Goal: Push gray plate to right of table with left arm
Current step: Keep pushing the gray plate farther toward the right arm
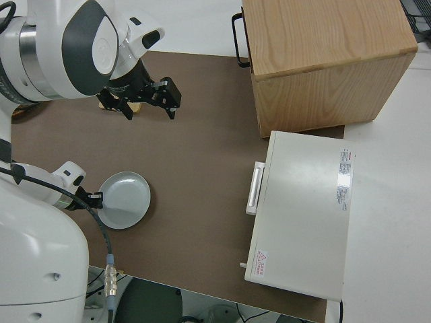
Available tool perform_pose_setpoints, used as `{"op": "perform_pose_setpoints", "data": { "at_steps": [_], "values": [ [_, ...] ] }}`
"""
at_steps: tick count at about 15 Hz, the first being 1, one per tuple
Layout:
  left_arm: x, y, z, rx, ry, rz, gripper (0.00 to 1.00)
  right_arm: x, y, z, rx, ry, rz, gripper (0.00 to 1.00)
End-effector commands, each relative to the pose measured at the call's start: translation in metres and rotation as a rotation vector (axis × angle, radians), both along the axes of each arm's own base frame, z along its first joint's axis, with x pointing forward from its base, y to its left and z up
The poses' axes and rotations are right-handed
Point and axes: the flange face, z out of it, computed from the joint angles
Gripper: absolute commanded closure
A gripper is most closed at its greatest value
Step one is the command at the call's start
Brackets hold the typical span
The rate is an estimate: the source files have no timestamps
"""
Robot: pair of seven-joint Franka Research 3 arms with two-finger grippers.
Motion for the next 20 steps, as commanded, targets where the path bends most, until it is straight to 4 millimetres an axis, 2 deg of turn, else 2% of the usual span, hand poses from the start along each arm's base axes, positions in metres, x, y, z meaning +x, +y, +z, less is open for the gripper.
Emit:
{"op": "perform_pose_setpoints", "data": {
  "at_steps": [1, 6, 11, 12, 17, 20],
  "values": [
    [0.003, -0.034, -0.014, 0.022, 0.045, 0.021, 1.00, -0.003, -0.002, 0.004, 0.009, 0.003, -0.006, 0.017],
    [0.005, -0.061, -0.006, 0.029, 0.058, 0.034, 1.00, -0.003, -0.002, 0.004, 0.009, 0.003, -0.006, 0.017],
    [0.004, -0.085, -0.014, 0.030, 0.041, 0.055, 1.00, -0.003, -0.002, 0.004, 0.009, 0.003, -0.006, 0.017],
    [0.008, -0.091, -0.014, 0.024, 0.036, 0.068, 1.00, -0.003, -0.003, 0.004, 0.009, 0.003, -0.007, 0.017],
    [0.004, -0.116, -0.006, 0.016, 0.041, 0.077, 1.00, -0.003, -0.002, 0.004, 0.009, 0.003, -0.004, 0.017],
    [0.000, -0.125, -0.008, 0.026, 0.046, 0.077, 1.00, -0.003, -0.002, 0.004, 0.009, 0.003, -0.006, 0.017]
  ]
}}
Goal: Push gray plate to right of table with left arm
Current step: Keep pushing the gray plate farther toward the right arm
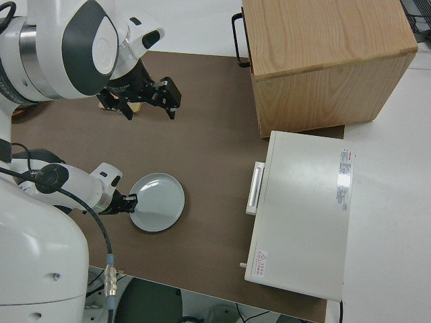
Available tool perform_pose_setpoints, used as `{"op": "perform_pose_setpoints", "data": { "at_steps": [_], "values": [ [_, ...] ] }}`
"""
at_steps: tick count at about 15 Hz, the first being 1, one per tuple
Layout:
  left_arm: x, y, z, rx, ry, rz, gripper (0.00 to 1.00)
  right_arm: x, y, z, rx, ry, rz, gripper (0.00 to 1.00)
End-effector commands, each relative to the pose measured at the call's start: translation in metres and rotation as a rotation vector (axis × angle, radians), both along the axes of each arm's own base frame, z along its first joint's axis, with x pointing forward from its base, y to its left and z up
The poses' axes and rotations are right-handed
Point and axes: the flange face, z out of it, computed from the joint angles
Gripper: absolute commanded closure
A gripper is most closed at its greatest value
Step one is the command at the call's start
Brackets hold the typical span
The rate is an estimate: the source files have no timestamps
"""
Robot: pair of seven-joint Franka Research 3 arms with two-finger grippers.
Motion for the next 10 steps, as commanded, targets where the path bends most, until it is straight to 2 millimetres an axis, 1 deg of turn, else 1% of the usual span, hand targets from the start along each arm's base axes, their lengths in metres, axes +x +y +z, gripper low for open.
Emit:
{"op": "perform_pose_setpoints", "data": {
  "at_steps": [1, 5, 6, 7, 8, 9, 10],
  "values": [
    [-0.0029, -0.0168, -0.0122, 0.034, 0.007, -0.001, 1.00, -0.0031, -0.0026, 0.0041, 0.009, 0.003, -0.007, 0.017],
    [-0.0034, -0.0177, -0.0107, 0.032, 0.006, 0.005, 1.00, -0.0033, -0.0026, 0.0040, 0.009, 0.005, -0.007, 0.017],
    [-0.0034, -0.0177, -0.0107, 0.032, 0.006, 0.005, 0.97, -0.0033, -0.0026, 0.0040, 0.009, 0.005, -0.007, 0.017],
    [-0.0034, -0.0177, -0.0107, 0.032, 0.006, 0.004, 0.87, -0.0033, -0.0018, 0.0041, 0.009, 0.003, -0.004, 0.017],
    [-0.0025, -0.0173, -0.0105, 0.031, 0.005, 0.005, 0.75, -0.0033, -0.0018, 0.0041, 0.009, 0.003, -0.006, 0.017],
    [-0.0017, -0.0169, -0.0098, 0.030, 0.003, 0.002, 0.67, -0.0033, -0.0018, 0.0041, 0.009, 0.003, -0.004, 0.017],
    [-0.0005, -0.0166, -0.0084, 0.030, 0.002, 0.002, 0.50, -0.0033, -0.0018, 0.0041, 0.009, 0.003, -0.006, 0.017]
  ]
}}
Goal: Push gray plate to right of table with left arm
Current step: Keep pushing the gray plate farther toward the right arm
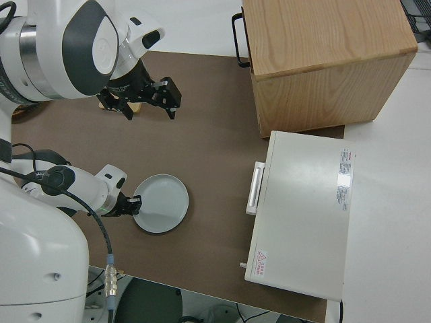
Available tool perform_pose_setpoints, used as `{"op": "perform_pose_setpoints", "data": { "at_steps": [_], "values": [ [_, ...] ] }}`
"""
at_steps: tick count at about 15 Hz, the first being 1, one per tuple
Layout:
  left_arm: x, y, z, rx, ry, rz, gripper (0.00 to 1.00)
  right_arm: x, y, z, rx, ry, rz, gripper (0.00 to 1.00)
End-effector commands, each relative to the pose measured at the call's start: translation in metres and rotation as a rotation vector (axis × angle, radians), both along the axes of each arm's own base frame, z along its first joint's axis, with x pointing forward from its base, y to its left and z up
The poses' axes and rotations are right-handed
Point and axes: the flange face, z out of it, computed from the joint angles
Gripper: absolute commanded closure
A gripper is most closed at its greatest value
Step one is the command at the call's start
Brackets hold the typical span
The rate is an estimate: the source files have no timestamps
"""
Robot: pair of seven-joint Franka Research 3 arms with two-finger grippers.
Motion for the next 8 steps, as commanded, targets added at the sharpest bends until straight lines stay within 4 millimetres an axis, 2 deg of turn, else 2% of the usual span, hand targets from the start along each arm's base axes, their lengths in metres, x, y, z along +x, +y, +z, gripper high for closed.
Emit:
{"op": "perform_pose_setpoints", "data": {
  "at_steps": [1, 4, 8],
  "values": [
    [0.004, -0.005, -0.002, 0.018, -0.010, 0.001, 0.38, -0.003, -0.002, 0.004, 0.009, 0.003, -0.006, 0.017],
    [0.007, -0.004, 0.003, 0.016, -0.018, 0.004, 0.03, -0.003, -0.002, 0.004, 0.009, 0.005, -0.006, 0.017],
    [0.012, -0.001, 0.015, 0.054, -0.028, 0.001, 0.01, -0.003, -0.002, 0.004, 0.009, 0.003, -0.004, 0.017]
  ]
}}
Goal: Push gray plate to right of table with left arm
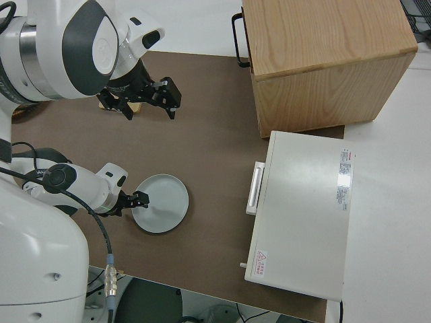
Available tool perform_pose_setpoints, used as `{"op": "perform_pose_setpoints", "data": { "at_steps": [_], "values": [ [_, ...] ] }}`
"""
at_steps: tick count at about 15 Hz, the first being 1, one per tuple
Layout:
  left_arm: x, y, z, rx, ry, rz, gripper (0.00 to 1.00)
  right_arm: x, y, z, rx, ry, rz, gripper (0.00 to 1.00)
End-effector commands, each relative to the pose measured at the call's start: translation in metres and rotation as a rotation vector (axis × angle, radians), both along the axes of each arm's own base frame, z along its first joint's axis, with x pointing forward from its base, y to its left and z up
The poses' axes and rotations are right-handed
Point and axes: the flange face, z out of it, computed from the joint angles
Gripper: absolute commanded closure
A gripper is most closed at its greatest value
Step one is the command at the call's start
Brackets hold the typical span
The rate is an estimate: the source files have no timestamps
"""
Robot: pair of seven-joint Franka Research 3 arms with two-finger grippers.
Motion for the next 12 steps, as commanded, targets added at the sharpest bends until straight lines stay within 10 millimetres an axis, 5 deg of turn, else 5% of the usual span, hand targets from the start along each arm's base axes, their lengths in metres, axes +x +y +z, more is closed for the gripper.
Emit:
{"op": "perform_pose_setpoints", "data": {
  "at_steps": [1, 5, 12],
  "values": [
    [0.008, 0.000, 0.015, 0.052, -0.020, 0.002, 0.01, -0.003, -0.003, 0.004, 0.009, 0.003, -0.006, 0.017],
    [0.025, 0.008, 0.040, 0.126, -0.008, -0.032, 0.01, -0.003, -0.002, 0.004, 0.009, 0.003, -0.004, 0.017],
    [0.114, 0.074, 0.135, 0.189, 0.104, -0.193, 0.01, -0.003, -0.002, 0.004, 0.009, 0.003, -0.004, 0.017]
  ]
}}
